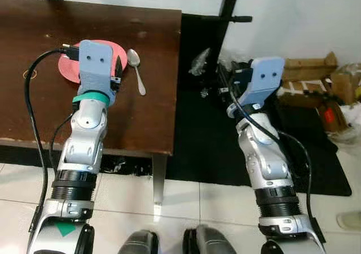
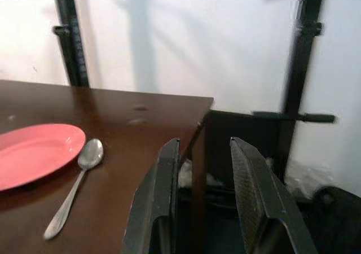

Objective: Setting the table

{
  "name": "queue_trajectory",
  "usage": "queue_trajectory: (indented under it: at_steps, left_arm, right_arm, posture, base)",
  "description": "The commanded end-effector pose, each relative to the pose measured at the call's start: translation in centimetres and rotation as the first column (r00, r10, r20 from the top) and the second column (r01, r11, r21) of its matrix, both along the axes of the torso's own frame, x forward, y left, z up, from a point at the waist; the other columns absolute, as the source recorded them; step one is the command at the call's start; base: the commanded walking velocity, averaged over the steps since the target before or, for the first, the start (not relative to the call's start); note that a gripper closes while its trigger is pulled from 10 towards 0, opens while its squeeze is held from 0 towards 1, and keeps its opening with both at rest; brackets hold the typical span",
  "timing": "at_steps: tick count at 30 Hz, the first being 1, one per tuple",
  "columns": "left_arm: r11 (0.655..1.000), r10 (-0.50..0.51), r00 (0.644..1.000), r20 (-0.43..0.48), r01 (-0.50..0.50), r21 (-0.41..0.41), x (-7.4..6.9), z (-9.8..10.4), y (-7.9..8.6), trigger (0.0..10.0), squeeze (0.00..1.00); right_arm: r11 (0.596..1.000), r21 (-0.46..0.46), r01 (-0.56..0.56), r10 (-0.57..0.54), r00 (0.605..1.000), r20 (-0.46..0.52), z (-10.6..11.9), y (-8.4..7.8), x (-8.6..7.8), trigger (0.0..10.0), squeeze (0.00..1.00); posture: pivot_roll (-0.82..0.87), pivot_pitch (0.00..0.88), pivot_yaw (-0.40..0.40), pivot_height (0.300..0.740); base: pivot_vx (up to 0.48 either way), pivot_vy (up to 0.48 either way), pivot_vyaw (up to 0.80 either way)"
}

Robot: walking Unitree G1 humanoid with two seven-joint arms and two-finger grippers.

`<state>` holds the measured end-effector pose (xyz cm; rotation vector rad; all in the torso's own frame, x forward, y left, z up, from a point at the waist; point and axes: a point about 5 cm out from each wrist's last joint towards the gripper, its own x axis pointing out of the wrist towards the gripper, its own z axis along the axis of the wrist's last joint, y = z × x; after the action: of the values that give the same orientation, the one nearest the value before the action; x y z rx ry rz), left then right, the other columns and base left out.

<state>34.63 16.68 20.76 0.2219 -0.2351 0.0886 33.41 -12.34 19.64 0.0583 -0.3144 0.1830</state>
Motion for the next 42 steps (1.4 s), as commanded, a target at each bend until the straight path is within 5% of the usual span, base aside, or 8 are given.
queue_trajectory:
  at_steps: [1, 10, 16, 29, 34, 42]
  left_arm:
    - [1.000, -0.009, 1.000, -0.006, 0.009, 0.017, 0.0, -0.2, -0.3, 10.0, 0.00]
    - [0.999, -0.038, 0.996, -0.080, 0.038, -0.004, 0.2, -0.6, -0.7, 10.0, 0.00]
    - [0.993, -0.103, 0.949, -0.298, 0.082, -0.082, 1.4, -3.2, -0.8, 10.0, 0.00]
    - [0.989, -0.100, 0.926, -0.364, 0.052, -0.138, 3.9, -3.8, -0.4, 10.0, 0.00]
    - [0.970, -0.138, 0.900, -0.414, 0.039, -0.240, 4.4, -4.7, 0.2, 10.0, 0.00]
    - [0.985, -0.095, 0.920, -0.379, 0.032, -0.168, 4.6, -3.7, 1.3, 10.0, 0.00]
  right_arm:
    - [1.000, 0.006, 0.015, -0.014, 1.000, -0.014, -0.4, -0.4, 0.0, 10.0, 0.00]
    - [1.000, 0.005, 0.019, -0.019, 1.000, -0.016, -0.4, -0.4, 0.0, 10.0, 0.00]
    - [1.000, 0.000, 0.014, -0.014, 1.000, -0.019, -0.5, -0.2, 0.0, 10.0, 0.00]
    - [1.000, -0.001, 0.012, -0.012, 1.000, -0.027, -0.7, 0.0, -0.5, 10.0, 0.00]
    - [0.999, -0.019, 0.039, -0.039, 0.999, 0.012, 0.2, -0.1, -1.2, 10.0, 0.00]
    - [0.999, -0.030, 0.042, -0.041, 0.998, 0.051, 1.2, -0.3, -2.2, 10.0, 0.00]
  posture:
    - [0.05, 0.000, 0.034, 0.740]
    - [0.05, 0.000, 0.036, 0.740]
    - [0.06, 0.000, 0.030, 0.740]
    - [0.04, 0.018, 0.028, 0.740]
    - [0.02, 0.112, 0.043, 0.740]
    - [0.02, 0.194, 0.045, 0.740]
  base:
    - [0.000, 0.000, 0.00]
    - [0.000, 0.000, 0.00]
    - [0.000, 0.000, 0.00]
    - [0.000, 0.000, 0.00]
    - [0.000, 0.000, 0.00]
    - [0.000, 0.000, 0.00]
